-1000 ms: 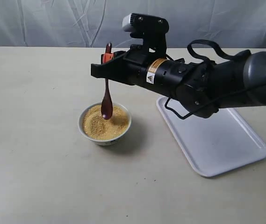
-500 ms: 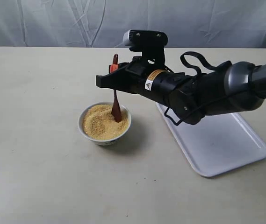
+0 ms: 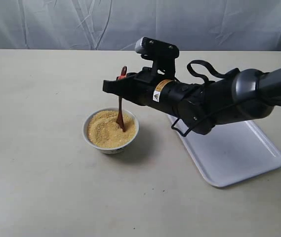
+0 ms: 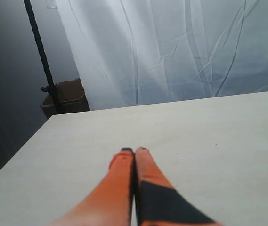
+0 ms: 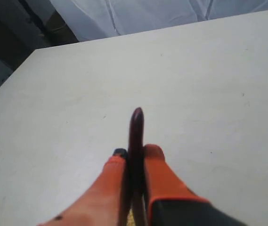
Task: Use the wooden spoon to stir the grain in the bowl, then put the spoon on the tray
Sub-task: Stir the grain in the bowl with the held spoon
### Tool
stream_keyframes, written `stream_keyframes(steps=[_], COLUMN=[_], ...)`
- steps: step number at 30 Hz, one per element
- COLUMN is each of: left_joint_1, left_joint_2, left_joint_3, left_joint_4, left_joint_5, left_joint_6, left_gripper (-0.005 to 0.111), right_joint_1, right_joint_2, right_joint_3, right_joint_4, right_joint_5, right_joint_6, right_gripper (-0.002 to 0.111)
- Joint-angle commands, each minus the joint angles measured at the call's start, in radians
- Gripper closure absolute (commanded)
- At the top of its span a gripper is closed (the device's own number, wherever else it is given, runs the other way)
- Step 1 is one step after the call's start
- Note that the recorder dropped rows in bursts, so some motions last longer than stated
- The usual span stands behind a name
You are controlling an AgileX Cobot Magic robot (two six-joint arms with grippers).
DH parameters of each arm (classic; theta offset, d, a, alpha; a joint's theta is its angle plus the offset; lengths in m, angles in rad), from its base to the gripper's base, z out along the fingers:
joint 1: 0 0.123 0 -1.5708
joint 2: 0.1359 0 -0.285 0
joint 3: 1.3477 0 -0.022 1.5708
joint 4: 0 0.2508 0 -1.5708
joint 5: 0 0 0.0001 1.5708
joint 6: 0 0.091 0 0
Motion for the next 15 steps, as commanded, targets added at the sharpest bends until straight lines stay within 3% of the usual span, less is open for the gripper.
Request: stream_keyframes(steps=[1, 15], left_joint_1=[-0.006, -0.006], left_joint_2=[-0.004, -0.004], left_joint_3=[0.003, 0.003], left_joint_4=[-0.001, -0.001], left_joint_5=[-0.005, -0.005], left_joint_6=[-0.002, -0.002], left_gripper=[0.107, 0.107], right_joint_1=[-0.003, -0.003], right_joint_2=[-0.004, -0.090], right_joint_3=[0.002, 0.002], right_joint_4=[-0.022, -0.044], right_joint_5=[0.008, 0.002], right_joint_6=[0.034, 0.047], right_gripper=[0.109, 0.109])
